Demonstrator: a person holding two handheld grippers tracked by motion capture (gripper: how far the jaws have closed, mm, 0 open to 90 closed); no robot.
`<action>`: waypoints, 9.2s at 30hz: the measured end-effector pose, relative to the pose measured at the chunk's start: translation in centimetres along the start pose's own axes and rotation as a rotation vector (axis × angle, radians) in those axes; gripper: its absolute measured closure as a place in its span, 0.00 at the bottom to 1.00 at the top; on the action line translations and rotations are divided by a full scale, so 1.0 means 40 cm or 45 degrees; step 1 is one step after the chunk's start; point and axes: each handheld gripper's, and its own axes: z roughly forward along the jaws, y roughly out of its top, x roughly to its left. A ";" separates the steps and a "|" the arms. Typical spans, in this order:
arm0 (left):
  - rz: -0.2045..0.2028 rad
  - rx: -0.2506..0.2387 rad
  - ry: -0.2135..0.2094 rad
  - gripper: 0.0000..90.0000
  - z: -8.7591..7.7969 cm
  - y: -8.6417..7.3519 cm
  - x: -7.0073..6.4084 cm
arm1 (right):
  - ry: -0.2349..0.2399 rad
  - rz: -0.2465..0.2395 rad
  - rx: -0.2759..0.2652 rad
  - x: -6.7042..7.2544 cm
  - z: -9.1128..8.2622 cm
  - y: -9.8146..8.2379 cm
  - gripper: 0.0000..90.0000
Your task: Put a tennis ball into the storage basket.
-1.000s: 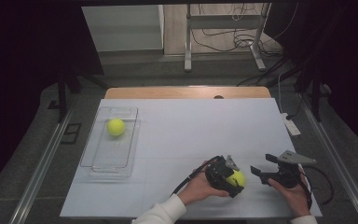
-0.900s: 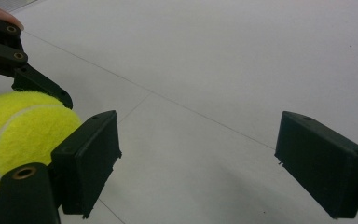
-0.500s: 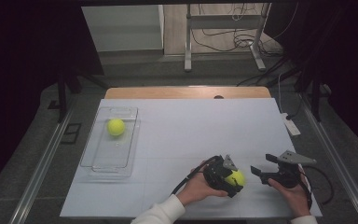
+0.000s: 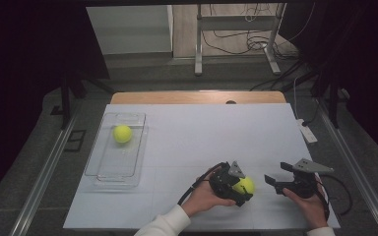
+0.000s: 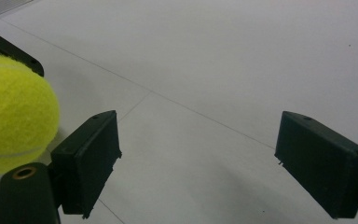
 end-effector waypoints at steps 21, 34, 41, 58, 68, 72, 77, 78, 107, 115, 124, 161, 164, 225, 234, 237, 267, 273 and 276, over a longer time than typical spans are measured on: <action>-0.034 -0.060 0.024 0.30 -0.059 -0.019 0.019 | -0.001 0.001 -0.005 0.000 -0.001 0.000 0.16; -0.037 -0.094 0.044 0.30 -0.082 -0.022 0.029 | 0.005 0.001 -0.004 0.003 0.000 0.001 0.15; -0.050 -0.119 0.063 0.30 -0.101 -0.024 0.040 | 0.004 0.002 -0.008 0.003 -0.001 0.001 0.15; -0.078 -0.179 0.104 0.30 -0.150 -0.025 0.063 | 0.003 -0.001 -0.006 0.002 -0.001 0.001 0.15; -0.086 -0.210 0.129 0.30 -0.180 -0.025 0.076 | 0.002 -0.002 -0.006 0.002 -0.001 0.001 0.15; -0.095 -0.226 0.140 0.30 -0.190 -0.026 0.080 | 0.002 -0.003 -0.007 0.002 -0.001 0.001 0.15; -0.102 -0.245 0.154 0.30 -0.207 -0.026 0.088 | 0.002 -0.004 -0.007 0.002 -0.001 0.001 0.15; -0.105 -0.248 0.156 0.30 -0.210 -0.026 0.089 | 0.002 -0.004 -0.006 0.003 -0.001 0.001 0.15; -0.155 -0.323 0.213 0.30 -0.285 -0.032 0.123 | -0.001 -0.008 -0.003 0.002 -0.001 0.001 0.15; -0.165 -0.335 0.226 0.30 -0.295 -0.034 0.132 | -0.002 -0.008 -0.003 0.002 -0.001 0.001 0.15; -0.182 -0.364 0.242 0.30 -0.320 -0.038 0.141 | 0.000 -0.005 -0.009 0.001 -0.002 0.001 0.15; -0.225 -0.465 0.323 0.30 -0.399 -0.049 0.164 | -0.001 -0.004 -0.010 0.002 -0.002 0.001 0.16; -0.226 -0.470 0.333 0.30 -0.405 -0.050 0.166 | -0.001 -0.004 -0.011 0.002 -0.003 0.001 0.16; -0.320 -0.554 0.525 0.30 -0.511 -0.099 0.228 | -0.005 -0.006 -0.027 0.010 -0.013 0.005 0.16; -0.337 -0.543 0.590 0.30 -0.522 -0.113 0.245 | -0.004 -0.005 -0.025 0.011 -0.011 0.004 0.16; -0.343 -0.547 0.596 0.30 -0.527 -0.116 0.247 | -0.005 -0.004 -0.025 0.011 -0.012 0.004 0.16; -0.444 -0.578 0.701 0.30 -0.581 -0.166 0.288 | -0.005 -0.005 -0.020 0.009 -0.011 0.003 0.16; -0.462 -0.589 0.710 0.30 -0.591 -0.175 0.294 | -0.006 -0.006 -0.019 0.009 -0.010 0.003 0.16; -0.474 -0.593 0.715 0.30 -0.596 -0.182 0.299 | -0.007 -0.006 -0.020 0.009 -0.011 0.003 0.16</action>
